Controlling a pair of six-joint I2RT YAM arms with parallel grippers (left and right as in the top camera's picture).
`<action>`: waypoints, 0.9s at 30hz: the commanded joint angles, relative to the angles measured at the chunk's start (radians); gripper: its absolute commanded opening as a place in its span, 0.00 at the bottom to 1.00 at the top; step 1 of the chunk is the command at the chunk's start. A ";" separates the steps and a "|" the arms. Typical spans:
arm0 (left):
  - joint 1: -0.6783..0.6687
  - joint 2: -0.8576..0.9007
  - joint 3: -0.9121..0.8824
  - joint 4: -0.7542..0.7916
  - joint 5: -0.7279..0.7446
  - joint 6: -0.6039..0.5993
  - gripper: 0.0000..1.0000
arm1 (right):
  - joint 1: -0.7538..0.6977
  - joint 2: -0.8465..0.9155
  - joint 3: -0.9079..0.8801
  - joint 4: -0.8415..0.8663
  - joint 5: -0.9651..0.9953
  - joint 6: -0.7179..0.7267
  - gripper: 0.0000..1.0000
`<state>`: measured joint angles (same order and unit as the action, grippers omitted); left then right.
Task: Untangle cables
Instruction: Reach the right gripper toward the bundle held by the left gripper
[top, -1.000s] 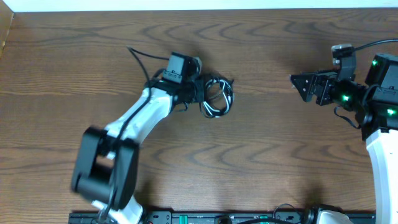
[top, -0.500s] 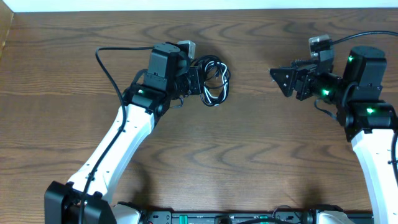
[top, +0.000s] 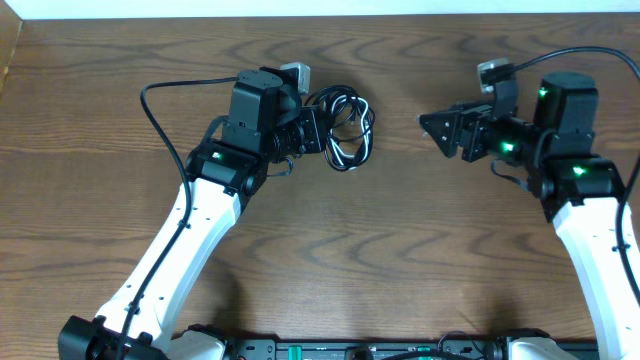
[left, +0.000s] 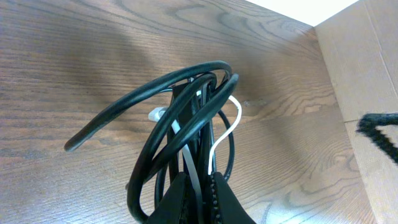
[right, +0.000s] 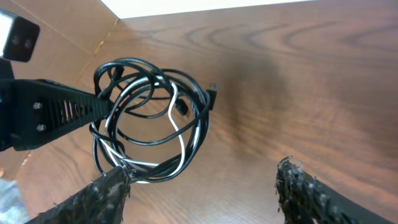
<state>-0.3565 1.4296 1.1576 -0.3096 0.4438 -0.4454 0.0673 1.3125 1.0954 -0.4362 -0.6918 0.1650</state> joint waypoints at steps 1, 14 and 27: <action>0.000 -0.016 0.018 0.006 0.020 -0.005 0.08 | 0.028 0.024 0.014 0.000 -0.006 0.049 0.72; 0.000 -0.016 0.018 0.006 0.047 -0.039 0.08 | 0.144 0.162 0.014 0.158 0.002 0.074 0.69; -0.002 -0.016 0.018 0.001 0.149 -0.069 0.08 | 0.227 0.295 0.014 0.339 0.023 0.073 0.51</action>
<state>-0.3565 1.4296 1.1576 -0.3111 0.5529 -0.4995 0.2779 1.5951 1.0962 -0.1051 -0.6796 0.2340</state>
